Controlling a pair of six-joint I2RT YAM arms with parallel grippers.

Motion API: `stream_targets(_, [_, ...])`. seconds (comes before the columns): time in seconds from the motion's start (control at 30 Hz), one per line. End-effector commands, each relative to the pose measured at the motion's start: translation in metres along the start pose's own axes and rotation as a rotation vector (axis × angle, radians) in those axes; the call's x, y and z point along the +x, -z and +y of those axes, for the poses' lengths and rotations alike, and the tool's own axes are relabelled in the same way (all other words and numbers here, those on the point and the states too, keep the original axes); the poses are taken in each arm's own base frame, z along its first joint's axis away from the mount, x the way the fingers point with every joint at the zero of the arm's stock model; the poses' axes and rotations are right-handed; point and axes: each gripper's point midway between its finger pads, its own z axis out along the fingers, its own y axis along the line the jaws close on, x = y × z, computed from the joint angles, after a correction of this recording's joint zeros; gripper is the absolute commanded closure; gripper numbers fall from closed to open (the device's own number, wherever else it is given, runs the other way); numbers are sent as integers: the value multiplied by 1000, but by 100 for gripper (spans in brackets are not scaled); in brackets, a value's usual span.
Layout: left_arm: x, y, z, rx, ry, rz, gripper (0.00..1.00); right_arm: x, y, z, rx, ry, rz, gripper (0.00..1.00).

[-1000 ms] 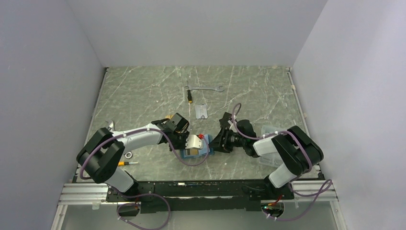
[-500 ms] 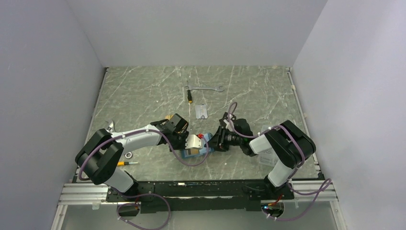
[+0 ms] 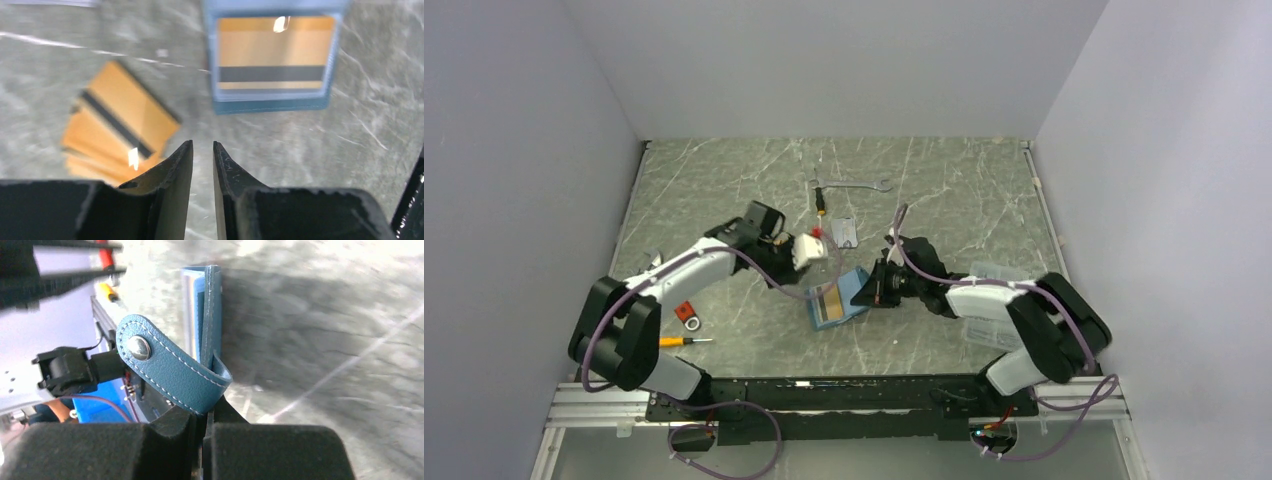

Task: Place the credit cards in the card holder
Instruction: Close the card holder at the center of the board.

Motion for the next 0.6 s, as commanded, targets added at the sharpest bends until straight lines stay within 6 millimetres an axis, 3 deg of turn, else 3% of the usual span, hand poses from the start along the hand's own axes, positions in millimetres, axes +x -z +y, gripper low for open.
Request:
stream_targets(0.0, [-44, 47, 35, -52, 94, -248, 72, -22, 24, 43, -4, 214, -78, 100])
stream_targets(0.13, [-44, 62, 57, -71, 227, -376, 71, -19, 46, 78, -71, 308, -85, 100])
stream_targets(0.27, [-44, 69, 64, -29, 322, -473, 73, -21, 76, 117, -137, 393, -115, 100])
stream_targets(0.57, [-70, 79, 36, 149, 307, -629, 73, -38, 134, 213, -343, 551, -215, 100])
